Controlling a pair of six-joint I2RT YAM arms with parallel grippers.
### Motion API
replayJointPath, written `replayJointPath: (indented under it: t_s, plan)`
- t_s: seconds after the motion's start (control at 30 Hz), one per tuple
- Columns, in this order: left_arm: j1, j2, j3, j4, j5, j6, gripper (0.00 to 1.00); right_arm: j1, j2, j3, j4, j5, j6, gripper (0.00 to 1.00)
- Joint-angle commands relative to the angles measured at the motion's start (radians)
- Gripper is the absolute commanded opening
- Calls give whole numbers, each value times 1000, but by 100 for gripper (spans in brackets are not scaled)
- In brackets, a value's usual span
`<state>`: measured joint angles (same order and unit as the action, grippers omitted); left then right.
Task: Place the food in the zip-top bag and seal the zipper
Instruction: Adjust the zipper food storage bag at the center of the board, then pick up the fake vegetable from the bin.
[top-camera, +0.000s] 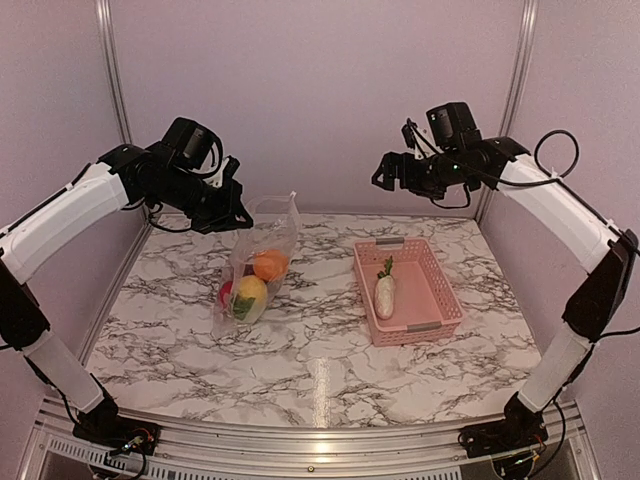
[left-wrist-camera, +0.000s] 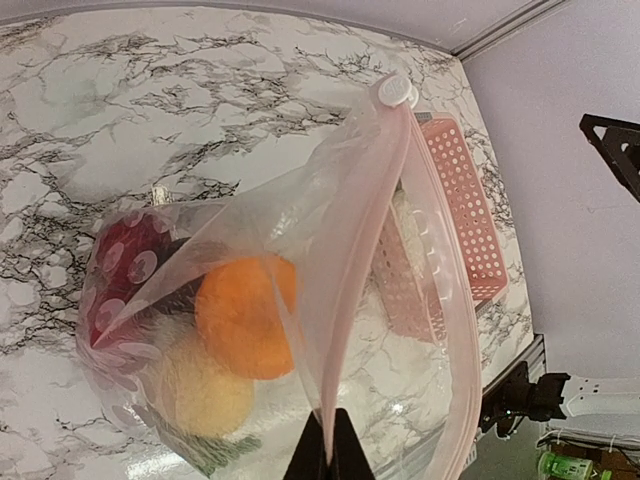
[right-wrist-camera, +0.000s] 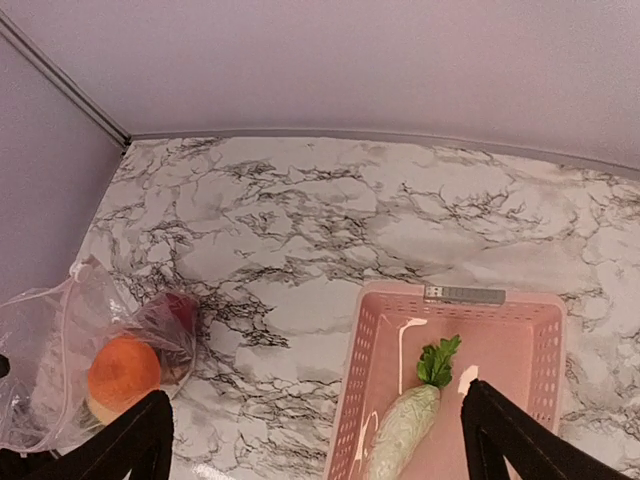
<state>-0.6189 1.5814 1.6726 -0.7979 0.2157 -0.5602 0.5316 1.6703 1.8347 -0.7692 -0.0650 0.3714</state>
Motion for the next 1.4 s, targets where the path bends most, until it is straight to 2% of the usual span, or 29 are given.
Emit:
replayJointPath:
  t_s: [0.0,0.2,0.47,0.87,1.37]
  plan:
    - [5,-3,26,-18,-9,18,0,-41,-5,-102,9,-14,12,93]
    - [5,-14,17,-17,-7,14,0,-48,-6,-222,19,-35,53,84]
    - [5,-33,-9,-16,-12,10,0,-50,31,-303,18,-60,97,76]
    - [5,-57,-38,-12,-18,-9,0,-62,68,-404,78,-90,122,74]
    - [5,-66,-54,-8,-25,-11,0,-68,151,-413,111,-82,114,68]
